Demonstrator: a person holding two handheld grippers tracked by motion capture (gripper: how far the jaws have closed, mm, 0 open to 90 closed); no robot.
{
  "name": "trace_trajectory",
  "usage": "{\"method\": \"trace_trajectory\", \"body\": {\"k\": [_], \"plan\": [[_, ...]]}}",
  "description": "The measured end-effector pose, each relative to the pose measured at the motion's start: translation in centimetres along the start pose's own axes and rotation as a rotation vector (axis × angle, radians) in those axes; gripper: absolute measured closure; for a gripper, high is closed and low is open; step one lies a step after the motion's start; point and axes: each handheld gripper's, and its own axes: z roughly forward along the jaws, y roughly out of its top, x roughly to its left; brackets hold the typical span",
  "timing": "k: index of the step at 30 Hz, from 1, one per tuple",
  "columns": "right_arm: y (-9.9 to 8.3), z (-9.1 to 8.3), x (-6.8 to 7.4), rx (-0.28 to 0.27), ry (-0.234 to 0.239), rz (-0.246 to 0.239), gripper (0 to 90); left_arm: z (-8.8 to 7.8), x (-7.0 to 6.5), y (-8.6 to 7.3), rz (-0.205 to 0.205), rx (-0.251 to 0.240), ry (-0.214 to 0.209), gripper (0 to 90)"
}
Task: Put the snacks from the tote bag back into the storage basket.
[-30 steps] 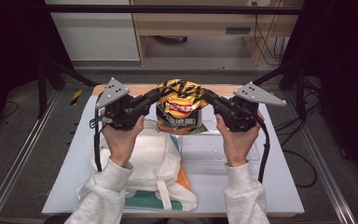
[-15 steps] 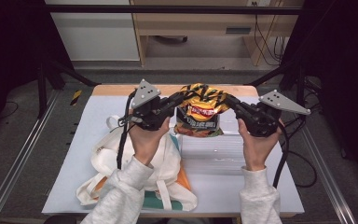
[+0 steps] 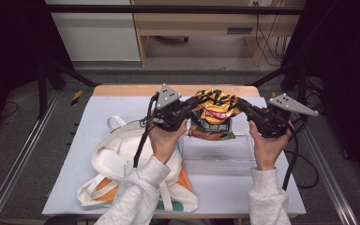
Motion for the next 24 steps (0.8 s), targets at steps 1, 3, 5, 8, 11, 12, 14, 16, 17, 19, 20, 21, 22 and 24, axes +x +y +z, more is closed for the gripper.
{"method": "trace_trajectory", "body": {"k": [1,3,5,8,11,12,14,16,17,19,20,21,22,24], "plan": [[-0.1,0.2,-0.2,0.005,-0.004,0.001,90.0,0.0,0.0,0.0,0.0,0.0,0.0,85.8],[-0.6,0.6,-0.6,0.02,-0.012,0.01,90.0,0.8,0.2,-0.6,-0.005,0.015,0.007,85.8],[-0.7,0.8,-0.7,0.025,-0.014,0.011,90.0,1.1,0.3,-0.7,-0.008,0.021,0.01,85.8],[-1.6,1.7,-1.3,0.055,-0.02,0.031,90.0,1.8,0.7,-1.7,-0.017,0.047,0.016,85.8],[-2.0,2.1,-1.5,0.069,-0.022,0.03,90.0,2.1,0.9,-2.1,-0.021,0.058,0.02,85.7],[-2.4,2.5,-1.7,0.082,-0.018,0.035,90.0,2.2,1.2,-2.5,-0.026,0.069,0.024,85.7],[-2.7,2.9,-1.7,0.095,-0.013,0.049,90.0,2.3,1.3,-2.7,-0.027,0.075,0.026,85.8],[-3.1,3.2,-1.8,0.107,-0.015,0.048,90.0,2.6,1.5,-3.1,-0.027,0.092,0.033,85.7],[-3.2,3.4,-1.8,0.114,-0.019,0.044,90.0,2.7,1.6,-3.3,-0.027,0.099,0.036,85.6],[-3.4,3.6,-1.9,0.125,-0.022,0.047,90.0,2.8,1.6,-3.6,-0.027,0.108,0.04,85.5],[-3.5,3.7,-1.9,0.128,-0.022,0.049,90.0,2.9,1.6,-3.9,-0.027,0.113,0.043,85.5],[-3.5,3.7,-1.9,0.128,-0.022,0.049,90.0,2.9,1.6,-3.9,-0.027,0.113,0.043,85.6],[-3.8,3.9,-1.9,0.143,-0.026,0.049,90.0,3.0,1.7,-4.2,-0.03,0.119,0.048,85.5],[-4.0,4.2,-1.9,0.154,-0.025,0.045,90.0,3.0,1.9,-4.5,-0.034,0.122,0.052,85.5]]}}
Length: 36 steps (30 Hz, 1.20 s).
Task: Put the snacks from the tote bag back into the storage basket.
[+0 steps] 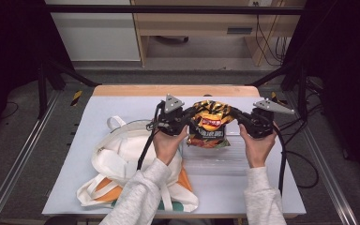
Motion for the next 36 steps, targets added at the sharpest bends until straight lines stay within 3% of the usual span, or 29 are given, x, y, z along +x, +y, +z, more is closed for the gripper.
{"method": "trace_trajectory", "body": {"k": [11,25,31,32,36], "plan": [[-0.8,1.3,0.1,0.047,-0.005,-0.001,90.0,0.6,0.5,-1.1,-0.008,0.034,0.024,84.8],[-1.2,2.0,0.1,0.054,-0.036,-0.013,84.9,1.2,0.8,-1.1,-0.003,0.048,0.057,80.1],[-1.0,1.9,0.2,0.033,-0.052,-0.013,72.2,1.0,1.1,-1.0,0.0,0.045,0.08,70.2],[-0.9,1.7,0.2,0.01,-0.067,-0.02,65.3,0.6,1.2,-0.9,0.0,0.036,0.077,68.4],[-0.5,1.1,0.2,-0.035,-0.09,-0.029,55.8,0.0,1.6,-0.9,0.006,0.021,0.069,60.8]]}}
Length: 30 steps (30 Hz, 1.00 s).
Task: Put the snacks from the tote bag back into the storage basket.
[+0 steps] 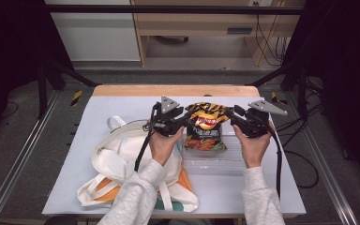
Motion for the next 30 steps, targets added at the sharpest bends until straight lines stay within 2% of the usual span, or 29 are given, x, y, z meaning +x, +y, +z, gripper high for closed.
{"method": "trace_trajectory", "body": {"k": [1,2,6,11,12,14,15,17,18,19,20,22,24,26,28,29,30], "plan": [[0.0,0.0,0.0,0.0,0.0,0.0,55.8,0.0,0.0,0.0,0.0,0.0,0.0,59.1],[0.3,-0.3,0.0,-0.022,-0.003,-0.003,51.2,-0.4,0.3,0.0,0.007,-0.004,-0.008,57.2],[0.6,-0.7,0.2,-0.046,0.006,-0.002,43.8,-1.5,1.1,-0.3,0.011,-0.01,-0.025,51.9],[0.8,-0.8,0.6,-0.046,0.021,-0.017,39.7,-2.6,2.2,-0.7,0.028,0.006,-0.048,46.9],[0.8,-0.7,0.7,-0.04,0.025,-0.017,38.5,-3.3,2.9,-1.0,0.039,0.015,-0.047,46.1],[0.7,-0.7,0.8,-0.027,0.016,-0.026,36.7,-3.7,3.2,-1.2,0.044,0.015,-0.043,44.8],[0.7,-0.7,0.9,-0.023,0.013,-0.027,35.9,-4.5,3.9,-1.5,0.046,0.01,-0.042,44.3],[0.7,-0.8,1.0,-0.021,0.007,-0.033,34.8,-5.0,4.3,-1.7,0.041,0.005,-0.041,43.3],[0.7,-0.9,1.1,-0.021,0.008,-0.034,34.0,-5.7,5.1,-2.0,0.034,0.002,-0.042,42.7],[0.7,-0.9,1.1,-0.021,0.008,-0.034,34.0,-5.7,5.1,-2.0,0.034,0.002,-0.042,42.3],[0.7,-1.2,1.2,-0.013,0.002,-0.042,31.9,-6.7,6.1,-2.4,0.017,-0.004,-0.039,41.9],[0.7,-1.5,1.4,-0.005,-0.003,-0.053,30.6,-7.1,6.5,-2.6,0.012,-0.006,-0.037,40.9],[0.6,-1.7,1.6,-0.001,-0.006,-0.062,29.2,-8.1,7.4,-3.0,0.014,-0.008,-0.019,39.8],[0.6,-1.8,1.8,0.001,-0.009,-0.065,28.4,-8.5,7.8,-3.2,0.014,-0.01,-0.011,39.0],[0.3,-2.3,2.3,0.004,-0.01,-0.088,26.4,-9.5,8.7,-3.8,0.004,-0.017,0.0,38.1],[0.2,-2.3,2.4,0.007,-0.008,-0.09,25.8,-9.5,8.7,-3.8,0.004,-0.017,0.0,37.8],[0.1,-2.4,2.5,0.007,-0.004,-0.091,25.2,-10.2,9.4,-4.3,-0.002,-0.018,0.01,37.5]]}}
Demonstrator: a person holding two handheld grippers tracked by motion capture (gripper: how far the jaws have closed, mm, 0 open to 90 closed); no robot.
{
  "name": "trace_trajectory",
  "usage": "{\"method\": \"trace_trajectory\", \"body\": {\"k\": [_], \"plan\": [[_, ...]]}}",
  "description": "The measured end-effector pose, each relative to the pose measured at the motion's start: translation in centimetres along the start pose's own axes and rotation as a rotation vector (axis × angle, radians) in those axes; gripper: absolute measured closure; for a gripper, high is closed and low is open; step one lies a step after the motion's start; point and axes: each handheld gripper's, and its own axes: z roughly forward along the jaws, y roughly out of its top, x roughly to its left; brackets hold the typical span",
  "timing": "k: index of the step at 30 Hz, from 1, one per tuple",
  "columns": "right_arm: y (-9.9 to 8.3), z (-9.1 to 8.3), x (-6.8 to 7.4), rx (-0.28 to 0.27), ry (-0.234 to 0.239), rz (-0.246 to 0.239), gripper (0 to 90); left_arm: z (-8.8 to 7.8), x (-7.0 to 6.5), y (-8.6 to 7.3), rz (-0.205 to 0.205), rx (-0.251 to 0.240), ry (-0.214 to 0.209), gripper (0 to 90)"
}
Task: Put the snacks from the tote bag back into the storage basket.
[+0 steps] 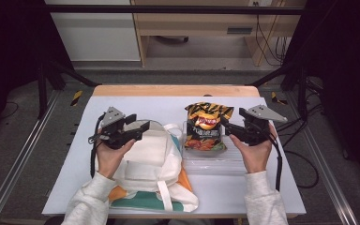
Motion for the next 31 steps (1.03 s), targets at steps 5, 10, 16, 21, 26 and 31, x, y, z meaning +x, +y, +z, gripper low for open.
{"method": "trace_trajectory", "body": {"k": [5,10,16,21,26,31], "plan": [[-0.5,-0.2,0.4,0.011,0.011,-0.012,23.0,-1.7,1.3,-1.1,0.001,0.007,0.034,36.4],[-1.3,-0.4,0.4,0.034,0.011,-0.016,21.2,-3.0,2.4,-2.1,-0.013,0.004,0.061,35.4],[-2.2,-1.4,0.4,0.035,0.014,-0.013,19.9,-4.0,3.4,-3.1,-0.02,0.012,0.096,34.6],[-3.0,-1.9,0.1,0.04,0.014,-0.006,19.3,-4.9,4.0,-4.0,-0.019,0.018,0.117,34.0],[-4.0,-2.4,-0.3,0.044,0.012,-0.004,16.8,-6.1,5.1,-5.1,-0.032,0.017,0.142,32.4],[-4.5,-2.8,-0.6,0.05,-0.013,-0.014,13.1,-6.6,5.5,-5.3,-0.043,0.012,0.149,30.6]]}}
